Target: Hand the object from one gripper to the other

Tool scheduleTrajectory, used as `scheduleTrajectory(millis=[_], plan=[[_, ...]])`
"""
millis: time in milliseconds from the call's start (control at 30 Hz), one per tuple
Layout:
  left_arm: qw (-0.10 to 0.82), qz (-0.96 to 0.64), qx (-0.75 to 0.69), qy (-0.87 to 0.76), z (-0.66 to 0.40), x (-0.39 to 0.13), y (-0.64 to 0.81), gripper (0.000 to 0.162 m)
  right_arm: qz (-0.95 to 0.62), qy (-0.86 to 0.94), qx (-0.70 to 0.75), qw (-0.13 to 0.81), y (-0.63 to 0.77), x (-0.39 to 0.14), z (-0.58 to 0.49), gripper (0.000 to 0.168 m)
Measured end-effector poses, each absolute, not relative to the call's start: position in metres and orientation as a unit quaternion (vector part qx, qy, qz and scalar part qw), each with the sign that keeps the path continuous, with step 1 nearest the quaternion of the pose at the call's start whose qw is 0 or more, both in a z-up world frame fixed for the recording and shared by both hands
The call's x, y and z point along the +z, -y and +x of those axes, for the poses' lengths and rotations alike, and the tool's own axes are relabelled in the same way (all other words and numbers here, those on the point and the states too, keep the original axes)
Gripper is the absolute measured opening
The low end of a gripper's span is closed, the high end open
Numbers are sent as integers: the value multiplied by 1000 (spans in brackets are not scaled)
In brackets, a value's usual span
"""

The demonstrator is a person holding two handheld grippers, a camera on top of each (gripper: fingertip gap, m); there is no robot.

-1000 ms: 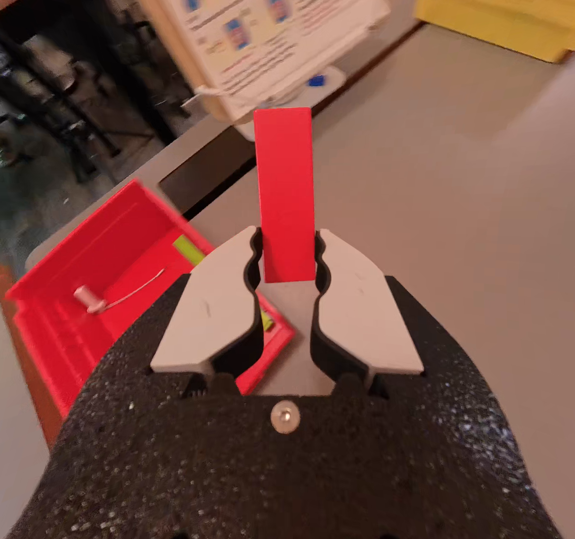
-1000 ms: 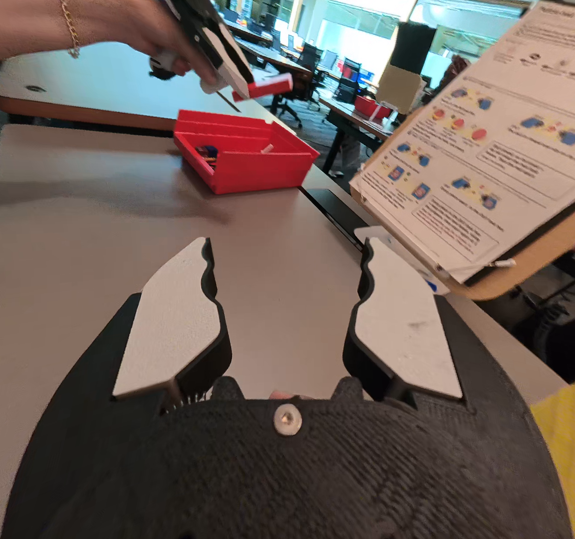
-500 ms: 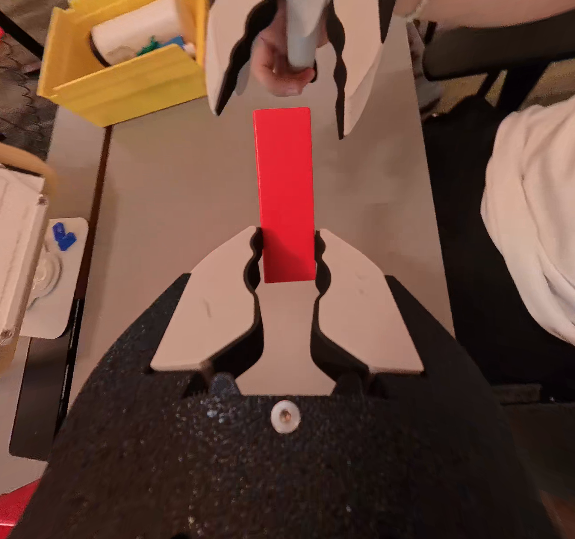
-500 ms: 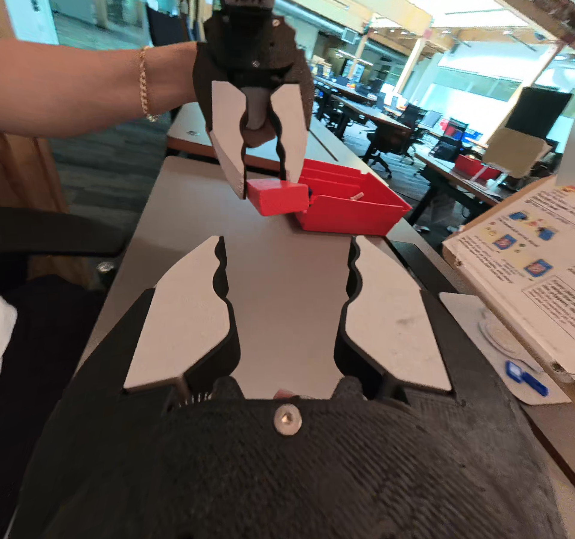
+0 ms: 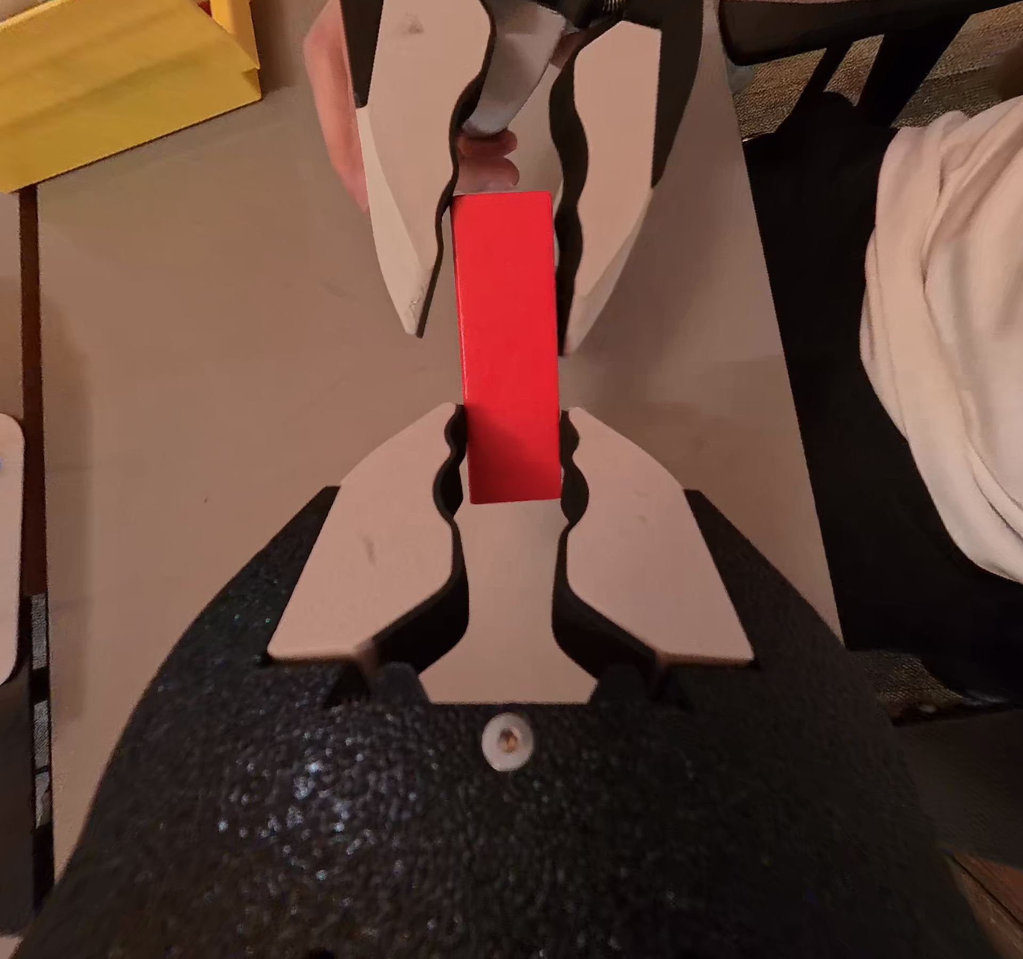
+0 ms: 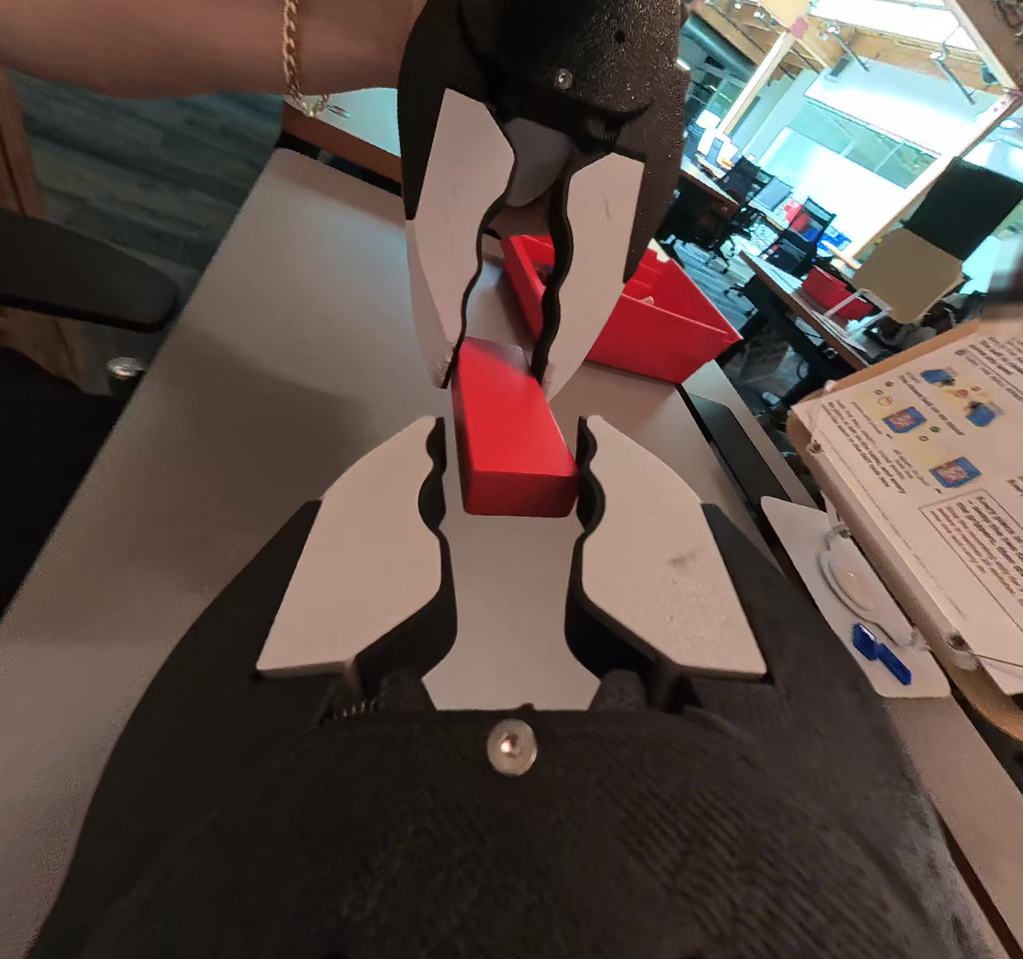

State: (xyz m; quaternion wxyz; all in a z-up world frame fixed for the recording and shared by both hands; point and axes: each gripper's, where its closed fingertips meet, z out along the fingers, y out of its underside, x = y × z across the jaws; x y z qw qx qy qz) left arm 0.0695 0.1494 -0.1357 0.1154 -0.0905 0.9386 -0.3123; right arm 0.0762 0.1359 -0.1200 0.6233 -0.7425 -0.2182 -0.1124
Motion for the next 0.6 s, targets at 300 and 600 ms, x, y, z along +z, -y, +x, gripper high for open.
scheduleTrajectory(millis=[300,600], plan=[[153,-73,-360,-917,92,-144,-141,31,-763,153,-50,626,-127,-146,98,36],[462,-11,-415,-784,116,-99,-148,54,-689,9,169,705,-105,-122,120,36]])
